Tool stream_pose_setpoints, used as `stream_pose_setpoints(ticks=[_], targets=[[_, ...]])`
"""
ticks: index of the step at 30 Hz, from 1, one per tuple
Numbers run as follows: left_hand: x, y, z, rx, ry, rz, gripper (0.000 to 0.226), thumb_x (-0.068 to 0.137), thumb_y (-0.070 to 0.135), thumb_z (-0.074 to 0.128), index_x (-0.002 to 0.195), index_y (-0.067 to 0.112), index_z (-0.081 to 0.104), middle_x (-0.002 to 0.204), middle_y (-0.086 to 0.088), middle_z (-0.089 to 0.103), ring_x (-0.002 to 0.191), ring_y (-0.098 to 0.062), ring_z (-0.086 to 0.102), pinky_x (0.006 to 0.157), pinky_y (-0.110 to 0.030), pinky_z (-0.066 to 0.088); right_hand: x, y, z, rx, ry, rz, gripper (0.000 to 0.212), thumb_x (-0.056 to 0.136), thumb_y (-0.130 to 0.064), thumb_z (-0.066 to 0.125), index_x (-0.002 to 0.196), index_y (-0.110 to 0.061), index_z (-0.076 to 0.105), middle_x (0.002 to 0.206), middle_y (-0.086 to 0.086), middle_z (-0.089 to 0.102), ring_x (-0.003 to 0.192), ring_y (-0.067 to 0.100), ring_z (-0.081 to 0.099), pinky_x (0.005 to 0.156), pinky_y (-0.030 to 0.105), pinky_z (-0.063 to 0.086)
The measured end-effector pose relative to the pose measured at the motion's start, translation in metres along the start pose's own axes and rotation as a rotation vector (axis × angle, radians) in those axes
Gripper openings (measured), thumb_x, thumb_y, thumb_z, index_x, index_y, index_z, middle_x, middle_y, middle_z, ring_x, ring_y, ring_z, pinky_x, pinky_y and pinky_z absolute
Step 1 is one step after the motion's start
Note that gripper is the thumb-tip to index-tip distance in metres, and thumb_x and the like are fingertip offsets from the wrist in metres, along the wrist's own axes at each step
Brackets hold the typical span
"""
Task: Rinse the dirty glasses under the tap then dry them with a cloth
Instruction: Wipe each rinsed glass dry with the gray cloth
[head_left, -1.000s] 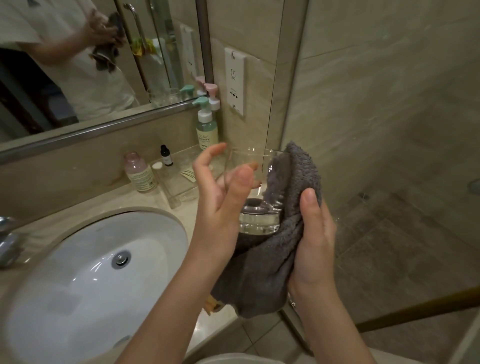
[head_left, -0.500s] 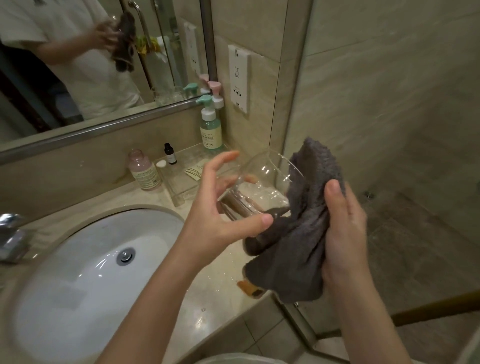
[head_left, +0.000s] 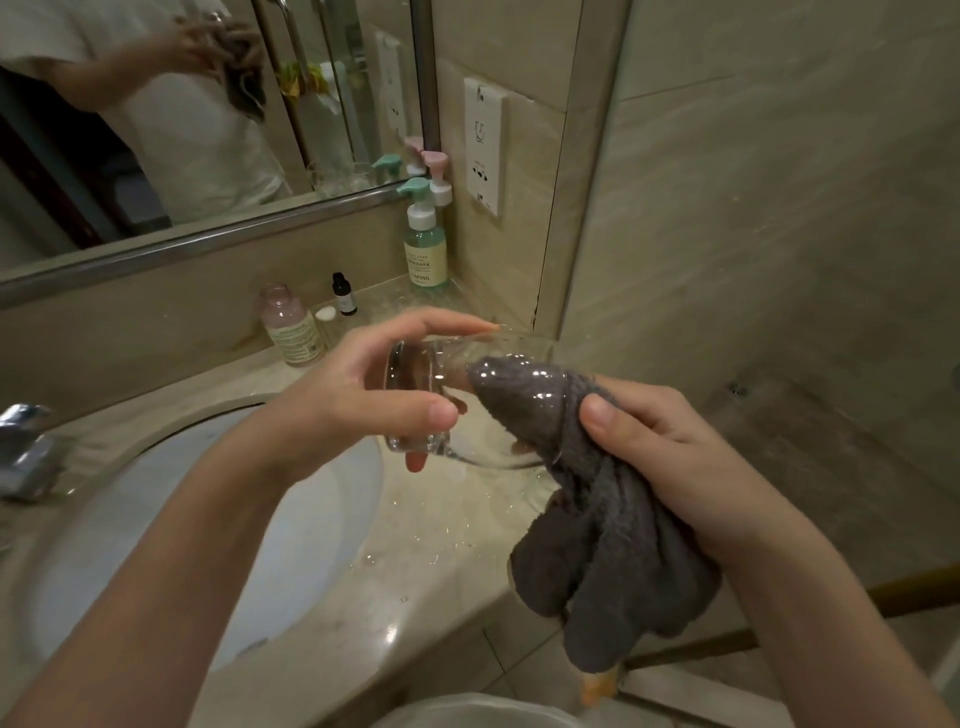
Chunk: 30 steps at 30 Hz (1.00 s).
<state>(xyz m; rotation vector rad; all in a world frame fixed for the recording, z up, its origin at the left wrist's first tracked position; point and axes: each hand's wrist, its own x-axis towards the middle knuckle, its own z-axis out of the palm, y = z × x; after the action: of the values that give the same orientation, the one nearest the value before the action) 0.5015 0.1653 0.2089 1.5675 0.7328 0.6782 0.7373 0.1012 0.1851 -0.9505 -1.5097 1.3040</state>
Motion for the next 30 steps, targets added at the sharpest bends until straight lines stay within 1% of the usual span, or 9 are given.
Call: stream_pose_setpoints(ticks=[4, 7, 11, 16, 19, 22, 23, 27, 30], targets=[[-0.002, 0.002, -0.012, 0.061, -0.171, -0.102, 0.07, 0.051, 0.055, 0.088, 0.117, 0.042, 0.067, 0.102, -0.035, 0.059, 0.068, -0.035, 0.062, 0.054, -0.032, 0.055, 0.006, 0.003, -0.002, 0.044, -0.153, 0.114, 0.073, 0.081, -0.058, 0.065, 0.094, 0.013, 0.061, 0.081, 0.01, 0.062, 0.075, 0.012, 0.059, 0.067, 0.019, 0.048], [-0.004, 0.001, -0.021, 0.098, -0.251, -0.158, 0.071, 0.058, 0.056, 0.085, 0.124, 0.04, 0.065, 0.097, -0.034, 0.062, 0.066, -0.033, 0.064, 0.056, -0.03, 0.055, 0.012, 0.002, -0.004, 0.012, -0.219, 0.136, 0.064, 0.079, -0.057, 0.067, 0.103, 0.002, 0.071, 0.093, 0.012, 0.072, 0.086, 0.013, 0.065, 0.074, 0.02, 0.05], [-0.011, -0.005, -0.026, 0.103, -0.187, -0.18, 0.067, 0.059, 0.038, 0.084, 0.123, 0.04, 0.065, 0.079, -0.009, 0.069, 0.063, -0.023, 0.063, 0.056, -0.026, 0.054, 0.016, 0.007, 0.0, 0.059, -0.139, 0.136, 0.06, 0.062, -0.06, 0.079, 0.104, -0.017, 0.076, 0.094, 0.001, 0.076, 0.087, 0.011, 0.07, 0.074, 0.018, 0.052], [-0.015, -0.018, -0.015, -0.038, -0.106, -0.159, 0.056, 0.061, 0.027, 0.077, 0.115, 0.041, 0.07, 0.099, -0.019, 0.07, 0.065, -0.022, 0.064, 0.054, -0.028, 0.054, 0.025, 0.017, 0.017, 0.061, -0.118, 0.138, 0.064, 0.057, -0.07, 0.077, 0.085, -0.012, 0.079, 0.075, 0.001, 0.066, 0.073, 0.01, 0.059, 0.066, 0.021, 0.045], [-0.017, -0.025, -0.01, -0.108, -0.103, -0.167, 0.056, 0.06, 0.027, 0.077, 0.115, 0.038, 0.071, 0.099, -0.009, 0.072, 0.068, -0.024, 0.064, 0.052, -0.028, 0.053, 0.026, 0.01, 0.021, 0.084, -0.282, 0.156, 0.043, 0.057, -0.064, 0.079, 0.074, -0.025, 0.078, 0.067, -0.01, 0.066, 0.065, 0.002, 0.059, 0.061, 0.012, 0.045], [-0.018, -0.029, -0.005, -0.164, -0.082, -0.177, 0.058, 0.059, 0.026, 0.076, 0.116, 0.033, 0.072, 0.101, -0.003, 0.072, 0.075, -0.027, 0.068, 0.05, -0.028, 0.053, 0.028, 0.006, 0.016, -0.024, -0.39, 0.215, 0.063, 0.052, -0.046, 0.09, 0.093, -0.002, 0.074, 0.077, 0.028, 0.061, 0.075, 0.022, 0.06, 0.069, 0.028, 0.047], [-0.018, -0.03, -0.004, -0.184, -0.075, -0.178, 0.057, 0.058, 0.026, 0.075, 0.115, 0.032, 0.072, 0.101, -0.002, 0.072, 0.077, -0.028, 0.069, 0.049, -0.028, 0.053, 0.028, 0.004, 0.016, -0.042, -0.411, 0.227, 0.057, 0.055, -0.035, 0.089, 0.092, 0.004, 0.071, 0.076, 0.029, 0.058, 0.073, 0.023, 0.06, 0.068, 0.028, 0.047], [-0.018, -0.034, 0.001, -0.202, -0.07, -0.191, 0.056, 0.058, 0.025, 0.075, 0.113, 0.032, 0.073, 0.105, -0.008, 0.072, 0.079, -0.028, 0.07, 0.048, -0.029, 0.053, 0.025, 0.006, 0.018, -0.053, -0.407, 0.268, 0.034, 0.067, -0.027, 0.078, 0.078, 0.003, 0.066, 0.067, 0.013, 0.051, 0.064, 0.019, 0.051, 0.061, 0.025, 0.039], [-0.019, -0.03, 0.002, -0.156, -0.092, -0.189, 0.058, 0.064, 0.027, 0.076, 0.119, 0.038, 0.067, 0.118, -0.004, 0.068, 0.092, -0.027, 0.071, 0.058, -0.033, 0.058, 0.022, 0.016, 0.019, 0.078, -0.368, 0.317, 0.023, 0.066, -0.021, 0.077, 0.076, -0.002, 0.071, 0.068, 0.005, 0.062, 0.066, 0.012, 0.06, 0.063, 0.021, 0.046]])
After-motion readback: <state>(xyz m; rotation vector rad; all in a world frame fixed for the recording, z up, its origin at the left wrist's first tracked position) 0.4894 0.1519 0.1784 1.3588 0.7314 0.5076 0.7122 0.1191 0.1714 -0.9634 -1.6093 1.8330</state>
